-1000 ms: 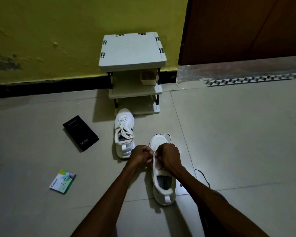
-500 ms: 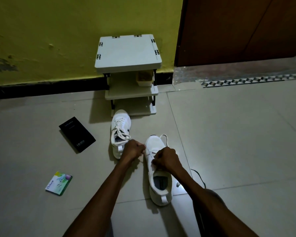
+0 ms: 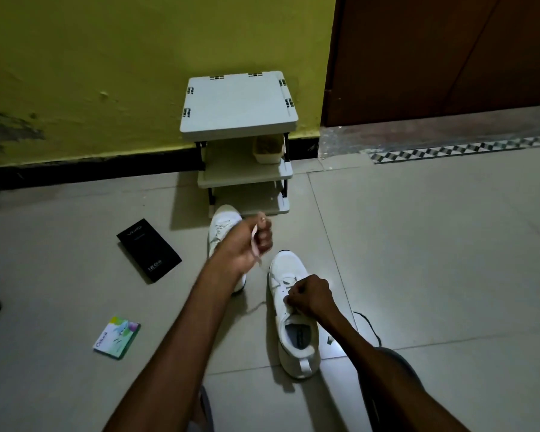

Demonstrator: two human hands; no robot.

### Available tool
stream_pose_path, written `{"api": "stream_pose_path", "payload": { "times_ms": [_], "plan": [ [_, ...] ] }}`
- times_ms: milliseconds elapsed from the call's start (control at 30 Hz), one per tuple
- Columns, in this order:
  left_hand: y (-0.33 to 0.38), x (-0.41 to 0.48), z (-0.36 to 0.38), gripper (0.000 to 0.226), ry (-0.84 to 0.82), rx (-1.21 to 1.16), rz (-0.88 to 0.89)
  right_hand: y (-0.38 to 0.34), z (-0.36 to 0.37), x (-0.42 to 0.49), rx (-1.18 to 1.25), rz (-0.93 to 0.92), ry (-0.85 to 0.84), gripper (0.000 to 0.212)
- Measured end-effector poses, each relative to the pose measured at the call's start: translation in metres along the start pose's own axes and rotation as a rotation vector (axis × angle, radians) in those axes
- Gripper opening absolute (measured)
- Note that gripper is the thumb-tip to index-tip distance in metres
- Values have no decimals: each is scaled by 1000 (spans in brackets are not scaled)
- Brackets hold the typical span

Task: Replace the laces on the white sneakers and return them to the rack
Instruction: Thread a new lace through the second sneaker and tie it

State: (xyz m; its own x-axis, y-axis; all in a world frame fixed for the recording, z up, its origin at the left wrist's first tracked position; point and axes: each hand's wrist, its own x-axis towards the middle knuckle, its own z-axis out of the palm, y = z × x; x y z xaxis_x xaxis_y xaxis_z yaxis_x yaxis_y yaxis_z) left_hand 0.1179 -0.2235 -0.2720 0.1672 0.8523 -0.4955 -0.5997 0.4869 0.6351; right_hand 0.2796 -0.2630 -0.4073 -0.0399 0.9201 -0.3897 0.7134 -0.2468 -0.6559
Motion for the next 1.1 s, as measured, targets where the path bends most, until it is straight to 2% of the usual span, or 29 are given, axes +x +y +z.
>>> {"api": "stream_pose_path", "payload": {
  "times_ms": [67,133,200,267,367,467,533,633,733,800,967,1067,1100],
  "plan": [
    [-30,9,-9,28,78,362,-76,2,1,0,11,-6,14,23],
    [-57,17,-23,19,204,1035,-54,2,2,-1,22,-12,23,20],
    [-78,22,-40,30,276,1686,-33,2,2,-2,31,-11,21,21],
    [-92,25,-54,40,241,1898,-42,1,1,-1,28,8,12,22],
    [-105,30,-67,41,208,2001,5,0,0,0,32,17,2,23],
    [-106,32,-70,33,166,2035,75,1,1,0,38,17,0,24],
    [-98,32,-68,24,121,1795,79,2,2,1,31,23,7,22],
    [-73,20,-50,27,62,1220,90,-1,0,0,18,29,6,18],
    [-28,3,-20,31,-15,728,216,-1,-1,1,27,31,-22,20],
    [6,-9,-2,28,-57,567,293,-2,0,2,20,49,-28,15],
    [23,-24,9,27,-64,761,367,1,0,4,26,19,-41,21],
    [8,-17,2,14,107,1126,467,3,-8,0,46,-4,-38,19],
    [5,-15,0,7,187,1282,507,2,-12,-1,41,-19,-31,24]
  ]
}}
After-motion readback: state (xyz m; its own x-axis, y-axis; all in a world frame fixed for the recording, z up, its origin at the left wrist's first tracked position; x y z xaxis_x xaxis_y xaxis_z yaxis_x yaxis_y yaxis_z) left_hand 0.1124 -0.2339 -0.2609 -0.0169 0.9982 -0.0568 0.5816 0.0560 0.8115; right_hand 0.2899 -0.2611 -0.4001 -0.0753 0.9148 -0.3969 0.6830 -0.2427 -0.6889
